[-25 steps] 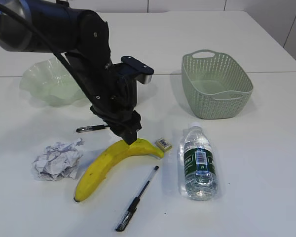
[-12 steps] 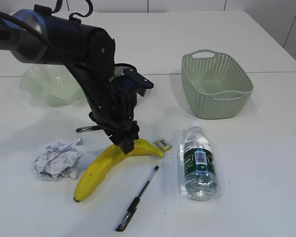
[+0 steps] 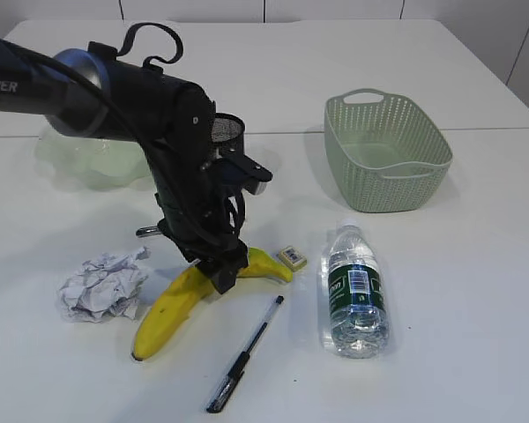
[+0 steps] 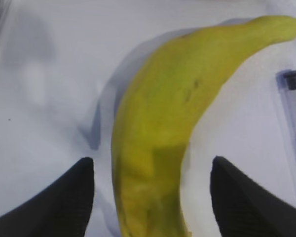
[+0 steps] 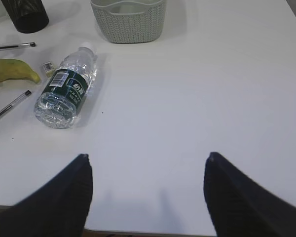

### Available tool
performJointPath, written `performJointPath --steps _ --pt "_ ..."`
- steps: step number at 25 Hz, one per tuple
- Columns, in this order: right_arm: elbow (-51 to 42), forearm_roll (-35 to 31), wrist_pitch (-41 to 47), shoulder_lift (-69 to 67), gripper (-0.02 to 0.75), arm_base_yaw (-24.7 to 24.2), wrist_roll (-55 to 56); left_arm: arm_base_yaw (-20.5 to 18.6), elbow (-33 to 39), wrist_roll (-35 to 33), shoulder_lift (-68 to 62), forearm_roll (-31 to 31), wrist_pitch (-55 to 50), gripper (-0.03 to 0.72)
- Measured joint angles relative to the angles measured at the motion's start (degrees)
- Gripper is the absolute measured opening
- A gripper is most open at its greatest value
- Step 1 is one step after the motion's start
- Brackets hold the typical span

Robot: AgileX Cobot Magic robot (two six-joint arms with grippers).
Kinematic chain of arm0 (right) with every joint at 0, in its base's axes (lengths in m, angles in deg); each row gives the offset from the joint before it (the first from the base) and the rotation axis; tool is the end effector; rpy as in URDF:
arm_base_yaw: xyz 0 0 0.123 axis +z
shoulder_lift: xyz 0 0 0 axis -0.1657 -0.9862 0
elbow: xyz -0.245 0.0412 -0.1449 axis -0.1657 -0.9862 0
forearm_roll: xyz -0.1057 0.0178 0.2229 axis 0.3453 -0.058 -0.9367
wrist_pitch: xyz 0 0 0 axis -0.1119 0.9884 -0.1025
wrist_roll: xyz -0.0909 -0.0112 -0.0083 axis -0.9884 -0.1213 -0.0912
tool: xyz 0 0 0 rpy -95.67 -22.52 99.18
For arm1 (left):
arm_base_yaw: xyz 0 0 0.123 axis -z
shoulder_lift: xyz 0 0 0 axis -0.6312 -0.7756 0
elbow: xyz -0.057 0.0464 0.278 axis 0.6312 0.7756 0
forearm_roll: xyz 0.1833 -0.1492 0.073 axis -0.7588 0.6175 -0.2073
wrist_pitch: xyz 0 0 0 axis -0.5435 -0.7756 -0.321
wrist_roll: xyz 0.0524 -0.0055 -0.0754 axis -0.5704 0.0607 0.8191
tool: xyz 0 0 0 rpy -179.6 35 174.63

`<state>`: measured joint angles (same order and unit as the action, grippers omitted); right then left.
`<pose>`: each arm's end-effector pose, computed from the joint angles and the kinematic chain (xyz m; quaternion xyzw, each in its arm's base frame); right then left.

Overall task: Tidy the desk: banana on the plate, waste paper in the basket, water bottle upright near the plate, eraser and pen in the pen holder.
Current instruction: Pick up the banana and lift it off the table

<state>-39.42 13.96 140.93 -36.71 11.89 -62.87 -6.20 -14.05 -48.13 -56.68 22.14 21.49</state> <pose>-0.0165 0.0038 0.2655 -0.0308 0.8694 0.0307 0.4923 0.3576 -0.2361 0.1398 0.3796 0.9221 -0.0332 0.0678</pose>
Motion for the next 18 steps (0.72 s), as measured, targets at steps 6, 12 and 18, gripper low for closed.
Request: performJointPath --steps 6,12,18 --pt "0.0 0.0 0.0 0.0 0.520 0.0 0.0 0.0 0.0 0.1 -1.3 -0.1 0.5 0.525" --pt "0.0 0.0 -0.1 0.0 0.520 0.0 0.0 0.0 0.0 0.1 -1.4 0.0 0.8 0.483" --pt "0.0 0.0 -0.1 0.0 0.520 0.0 0.0 0.0 0.0 0.2 -1.4 0.1 0.7 0.306"
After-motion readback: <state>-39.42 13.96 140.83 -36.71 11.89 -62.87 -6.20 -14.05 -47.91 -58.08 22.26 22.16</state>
